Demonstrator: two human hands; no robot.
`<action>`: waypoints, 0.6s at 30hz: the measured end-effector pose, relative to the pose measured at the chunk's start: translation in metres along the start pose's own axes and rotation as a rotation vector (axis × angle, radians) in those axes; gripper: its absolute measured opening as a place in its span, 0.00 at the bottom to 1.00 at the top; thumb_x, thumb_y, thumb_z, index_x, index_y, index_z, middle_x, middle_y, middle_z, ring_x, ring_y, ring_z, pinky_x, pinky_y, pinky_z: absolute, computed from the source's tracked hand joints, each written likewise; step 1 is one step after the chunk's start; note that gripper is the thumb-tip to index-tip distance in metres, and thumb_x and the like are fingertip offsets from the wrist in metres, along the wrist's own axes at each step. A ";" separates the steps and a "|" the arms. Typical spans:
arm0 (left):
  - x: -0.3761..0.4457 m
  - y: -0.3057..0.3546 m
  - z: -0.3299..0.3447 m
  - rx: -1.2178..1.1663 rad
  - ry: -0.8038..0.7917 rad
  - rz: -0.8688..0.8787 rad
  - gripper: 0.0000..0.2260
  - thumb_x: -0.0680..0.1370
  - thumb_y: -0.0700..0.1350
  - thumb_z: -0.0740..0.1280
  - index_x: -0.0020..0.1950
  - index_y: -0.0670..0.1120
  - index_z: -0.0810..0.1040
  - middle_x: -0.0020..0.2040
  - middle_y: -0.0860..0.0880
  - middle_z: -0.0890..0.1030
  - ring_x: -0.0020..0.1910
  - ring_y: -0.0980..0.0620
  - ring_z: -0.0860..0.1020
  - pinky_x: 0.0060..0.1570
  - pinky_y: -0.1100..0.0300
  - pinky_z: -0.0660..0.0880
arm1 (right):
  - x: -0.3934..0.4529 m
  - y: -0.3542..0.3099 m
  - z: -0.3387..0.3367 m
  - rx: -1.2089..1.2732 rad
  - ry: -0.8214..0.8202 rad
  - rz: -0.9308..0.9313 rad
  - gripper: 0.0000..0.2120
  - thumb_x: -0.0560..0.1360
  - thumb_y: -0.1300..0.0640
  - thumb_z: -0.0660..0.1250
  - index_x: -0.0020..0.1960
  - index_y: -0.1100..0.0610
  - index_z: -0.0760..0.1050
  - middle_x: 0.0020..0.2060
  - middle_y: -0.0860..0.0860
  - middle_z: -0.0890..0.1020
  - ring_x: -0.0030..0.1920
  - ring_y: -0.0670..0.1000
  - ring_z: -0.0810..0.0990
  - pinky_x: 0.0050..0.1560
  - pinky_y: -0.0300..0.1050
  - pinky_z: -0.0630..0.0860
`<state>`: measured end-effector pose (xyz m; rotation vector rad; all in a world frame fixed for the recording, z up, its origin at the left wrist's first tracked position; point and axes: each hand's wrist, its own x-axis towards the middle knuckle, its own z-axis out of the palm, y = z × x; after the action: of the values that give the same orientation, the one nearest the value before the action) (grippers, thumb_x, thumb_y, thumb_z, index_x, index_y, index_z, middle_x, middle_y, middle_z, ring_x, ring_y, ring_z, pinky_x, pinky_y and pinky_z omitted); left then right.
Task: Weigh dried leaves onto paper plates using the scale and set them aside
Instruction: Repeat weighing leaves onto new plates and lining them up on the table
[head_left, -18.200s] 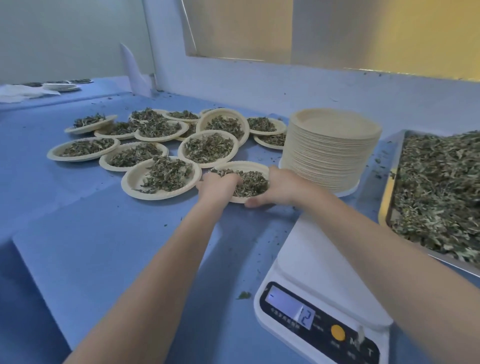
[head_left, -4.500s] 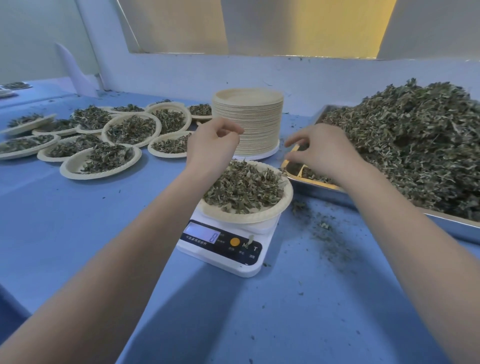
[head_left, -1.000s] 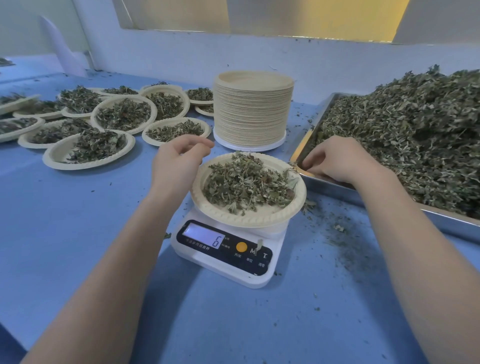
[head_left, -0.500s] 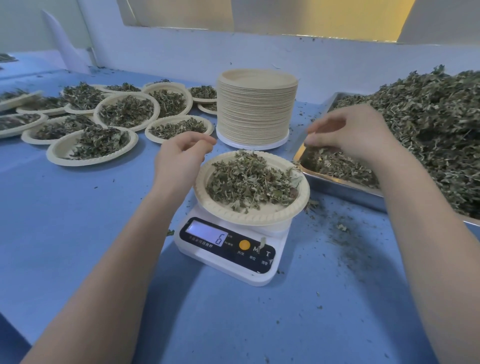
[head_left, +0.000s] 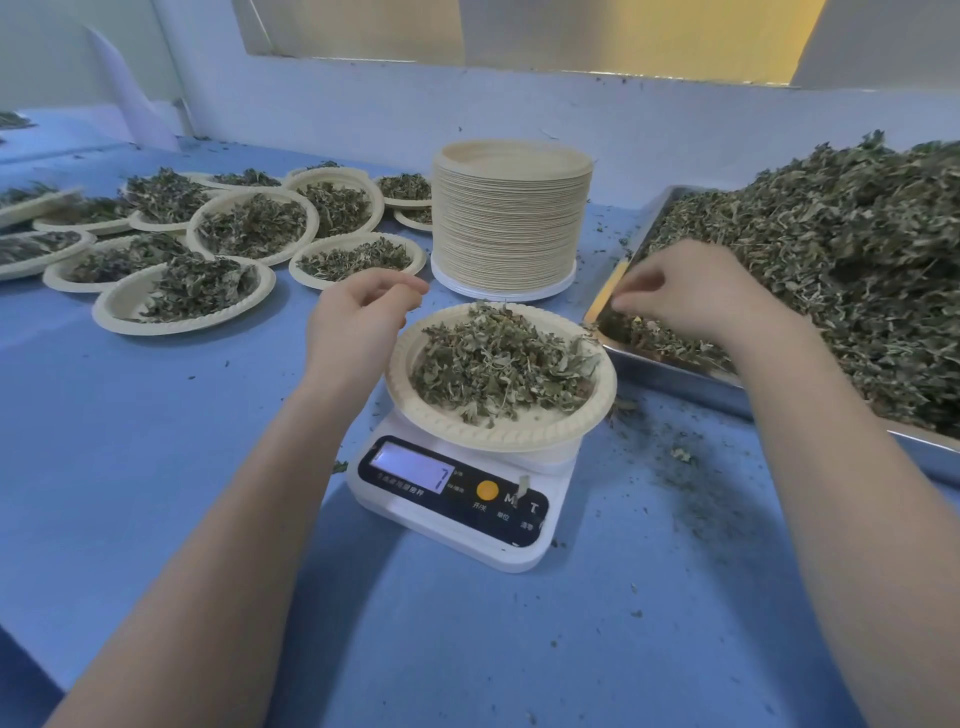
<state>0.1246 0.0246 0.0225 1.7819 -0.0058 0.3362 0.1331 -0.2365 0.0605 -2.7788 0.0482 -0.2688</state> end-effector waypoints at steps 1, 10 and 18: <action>0.000 0.000 0.000 0.001 0.000 0.001 0.09 0.74 0.42 0.65 0.41 0.53 0.82 0.43 0.52 0.81 0.41 0.55 0.77 0.48 0.55 0.75 | 0.001 0.006 0.005 -0.034 -0.055 0.027 0.12 0.73 0.51 0.71 0.55 0.53 0.82 0.53 0.51 0.83 0.46 0.48 0.74 0.50 0.38 0.67; 0.002 -0.001 0.000 0.012 -0.004 0.002 0.09 0.74 0.42 0.64 0.41 0.53 0.82 0.44 0.52 0.81 0.41 0.55 0.76 0.48 0.56 0.75 | 0.001 0.014 0.013 0.090 -0.115 0.028 0.10 0.72 0.50 0.72 0.52 0.51 0.83 0.49 0.49 0.83 0.44 0.46 0.76 0.47 0.40 0.69; 0.003 -0.003 0.000 0.038 -0.146 -0.050 0.08 0.76 0.46 0.65 0.51 0.52 0.82 0.51 0.56 0.81 0.49 0.58 0.77 0.51 0.60 0.70 | -0.019 -0.005 -0.026 0.305 -0.428 -0.131 0.31 0.60 0.34 0.74 0.62 0.37 0.73 0.54 0.31 0.75 0.55 0.31 0.72 0.50 0.32 0.66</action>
<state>0.1276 0.0258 0.0206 1.8376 -0.0588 0.1714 0.1095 -0.2388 0.0826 -2.4781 -0.2583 0.2697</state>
